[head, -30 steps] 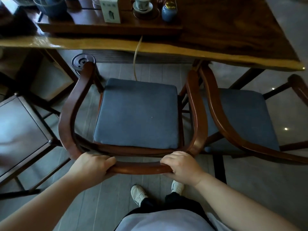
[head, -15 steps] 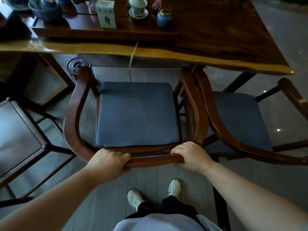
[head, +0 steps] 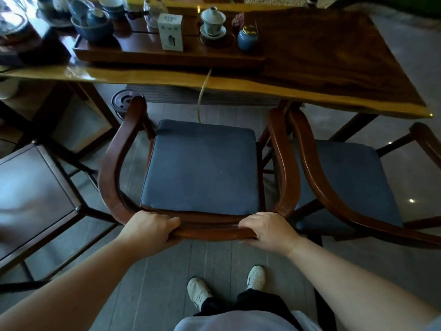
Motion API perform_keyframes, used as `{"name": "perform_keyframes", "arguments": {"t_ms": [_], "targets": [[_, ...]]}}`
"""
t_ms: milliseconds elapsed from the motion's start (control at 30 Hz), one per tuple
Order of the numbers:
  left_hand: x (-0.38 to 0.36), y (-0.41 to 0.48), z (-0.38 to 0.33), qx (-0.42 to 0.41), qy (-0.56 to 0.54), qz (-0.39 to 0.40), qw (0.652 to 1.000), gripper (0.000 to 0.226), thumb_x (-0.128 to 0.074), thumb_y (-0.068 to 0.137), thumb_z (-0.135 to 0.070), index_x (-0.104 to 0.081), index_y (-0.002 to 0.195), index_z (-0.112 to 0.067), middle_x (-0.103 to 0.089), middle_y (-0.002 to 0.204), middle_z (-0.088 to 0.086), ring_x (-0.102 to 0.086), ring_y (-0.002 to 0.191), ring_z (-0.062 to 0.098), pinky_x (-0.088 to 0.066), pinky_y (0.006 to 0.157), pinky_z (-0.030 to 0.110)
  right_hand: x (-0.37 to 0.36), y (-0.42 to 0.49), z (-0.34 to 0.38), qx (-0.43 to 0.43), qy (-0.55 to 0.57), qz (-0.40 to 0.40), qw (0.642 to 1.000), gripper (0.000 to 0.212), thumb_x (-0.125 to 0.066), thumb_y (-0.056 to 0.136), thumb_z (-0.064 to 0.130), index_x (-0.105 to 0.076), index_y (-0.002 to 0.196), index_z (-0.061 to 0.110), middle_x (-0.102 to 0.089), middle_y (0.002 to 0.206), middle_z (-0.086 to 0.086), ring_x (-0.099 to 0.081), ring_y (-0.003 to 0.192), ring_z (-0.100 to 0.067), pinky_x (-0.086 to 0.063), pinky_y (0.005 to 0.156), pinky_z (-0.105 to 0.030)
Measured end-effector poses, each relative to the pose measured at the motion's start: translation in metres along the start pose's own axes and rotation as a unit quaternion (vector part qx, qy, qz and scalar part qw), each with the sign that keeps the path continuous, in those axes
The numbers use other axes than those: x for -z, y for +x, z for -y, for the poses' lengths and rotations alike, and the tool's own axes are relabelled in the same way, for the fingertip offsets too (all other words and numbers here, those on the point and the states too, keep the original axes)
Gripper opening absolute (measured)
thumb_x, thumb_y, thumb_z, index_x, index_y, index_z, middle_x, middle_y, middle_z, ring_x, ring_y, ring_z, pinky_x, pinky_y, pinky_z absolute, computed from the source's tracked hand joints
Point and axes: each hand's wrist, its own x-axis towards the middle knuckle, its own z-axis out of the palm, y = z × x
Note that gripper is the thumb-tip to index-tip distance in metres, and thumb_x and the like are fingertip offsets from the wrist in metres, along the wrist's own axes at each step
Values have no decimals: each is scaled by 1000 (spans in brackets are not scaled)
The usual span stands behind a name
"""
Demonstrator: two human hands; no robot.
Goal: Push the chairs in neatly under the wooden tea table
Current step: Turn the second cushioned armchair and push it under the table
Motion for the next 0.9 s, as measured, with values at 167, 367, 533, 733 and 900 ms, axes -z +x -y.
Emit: {"name": "perform_keyframes", "arguments": {"t_ms": [167,367,533,733,900], "targets": [[7,8,-10,-3,21,-23,999,41,-86,50,-44,-55,63,-22,-58,50,-7,-55,41,18,-28,41,19,9,-2,-4,2,1,-11,1000,45,-59,81,59,-70,101,20,-73,93,5,-68,83,-19,-57,68,-34],[2,24,-19,12,15,-10,1000,46,-87,48,-45,-53,66,-20,-58,51,-6,-56,44,20,-37,39,22,27,-2,-14,-19,2,-7,1000,56,-50,82,69,-69,97,19,-73,91,4,-69,84,-19,-57,72,-38],[1,23,-21,16,6,-7,1000,48,-88,48,-44,-51,67,-20,-56,53,-7,-57,43,21,-31,40,21,25,-2,-12,-36,-8,7,999,35,-72,78,46,-70,97,17,-73,94,2,-69,85,-21,-56,77,-41],[1,23,-16,15,-6,28,999,45,-84,54,-49,-52,71,-22,-57,53,-8,-58,43,20,-37,37,22,23,0,-11,-45,-6,16,999,28,-75,72,38,-70,94,20,-73,90,4,-69,79,-20,-57,70,-40],[3,21,-15,21,-41,42,998,44,-75,59,-51,-45,76,-25,-58,58,-7,-60,49,21,-43,37,25,33,4,-7,-54,-5,60,997,43,-54,77,60,-69,94,24,-71,90,8,-69,79,-19,-56,66,-37]]}}
